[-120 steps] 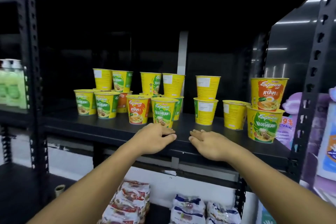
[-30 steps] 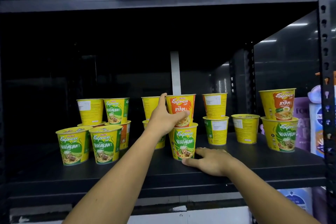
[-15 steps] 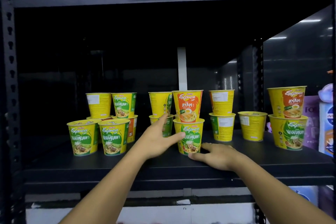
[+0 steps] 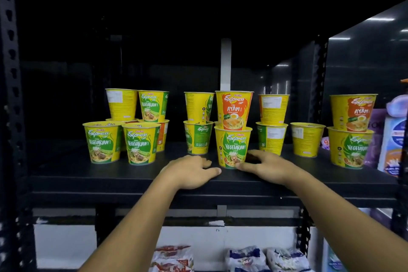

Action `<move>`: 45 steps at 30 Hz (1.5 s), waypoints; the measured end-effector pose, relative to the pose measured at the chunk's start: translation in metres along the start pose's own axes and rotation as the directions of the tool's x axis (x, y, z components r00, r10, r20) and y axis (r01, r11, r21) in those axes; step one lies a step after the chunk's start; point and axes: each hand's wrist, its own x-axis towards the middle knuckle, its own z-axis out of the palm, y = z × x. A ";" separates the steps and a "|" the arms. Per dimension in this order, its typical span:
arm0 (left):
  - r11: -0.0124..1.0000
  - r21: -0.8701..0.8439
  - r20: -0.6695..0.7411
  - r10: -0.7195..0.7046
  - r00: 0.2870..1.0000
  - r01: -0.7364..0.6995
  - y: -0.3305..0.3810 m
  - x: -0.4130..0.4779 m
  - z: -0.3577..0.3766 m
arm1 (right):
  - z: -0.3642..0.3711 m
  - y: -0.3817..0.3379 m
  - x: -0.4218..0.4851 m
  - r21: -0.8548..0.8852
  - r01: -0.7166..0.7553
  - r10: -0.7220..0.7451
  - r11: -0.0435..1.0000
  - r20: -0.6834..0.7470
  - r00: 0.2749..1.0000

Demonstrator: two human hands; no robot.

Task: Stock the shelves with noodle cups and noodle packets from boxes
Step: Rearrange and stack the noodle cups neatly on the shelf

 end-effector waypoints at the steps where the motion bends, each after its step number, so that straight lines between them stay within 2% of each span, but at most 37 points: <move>1: 1.000 0.008 0.002 0.000 1.000 0.000 0.000 -0.001 0.000 | 0.000 0.000 0.000 0.038 0.001 -0.001 0.999 -0.004 1.000; 7: 0.999 0.036 -0.033 0.007 0.999 -0.005 0.004 -0.005 0.002 | -0.008 -0.007 0.008 0.142 -0.127 0.117 0.982 0.075 0.990; 10: 1.000 -0.005 -0.055 -0.006 0.998 0.006 0.003 -0.006 0.001 | -0.002 -0.015 0.014 0.309 -0.091 0.106 0.947 -0.030 0.994; 13: 0.999 -0.029 -0.069 -0.021 0.997 0.019 0.002 -0.008 0.001 | 0.013 -0.018 0.018 0.370 -0.003 0.060 0.929 -0.143 0.988; 18: 0.998 -0.047 -0.081 -0.033 0.996 0.029 0.001 -0.008 0.001 | 0.016 -0.008 0.013 0.372 0.098 -0.013 0.923 -0.224 0.975; 22: 0.998 -0.064 -0.095 -0.019 0.995 0.013 -0.002 -0.008 0.002 | 0.005 0.001 -0.003 0.371 0.120 -0.037 0.921 -0.222 0.974; 29: 0.998 0.013 -0.107 0.065 0.992 -0.064 0.000 -0.013 0.001 | -0.033 0.028 -0.048 0.340 0.087 -0.011 0.936 -0.219 0.976; 34: 0.989 -0.024 -0.077 0.145 0.986 -0.148 0.013 -0.011 -0.002 | -0.056 0.054 -0.075 0.316 0.037 0.054 0.948 -0.275 0.960; 38: 0.966 -0.051 -0.061 0.249 0.967 -0.252 0.052 -0.003 0.003 | -0.063 0.074 -0.082 0.267 0.006 0.099 0.964 -0.378 0.921; 41: 0.935 -0.160 -0.070 0.309 0.949 -0.316 0.096 0.006 0.013 | -0.066 0.080 -0.089 0.244 0.009 0.099 0.970 -0.427 0.899; 45: 0.855 -0.406 -0.120 0.300 0.946 -0.323 0.146 0.026 0.025 | -0.071 0.086 -0.094 0.175 -0.005 0.083 0.985 -0.438 0.895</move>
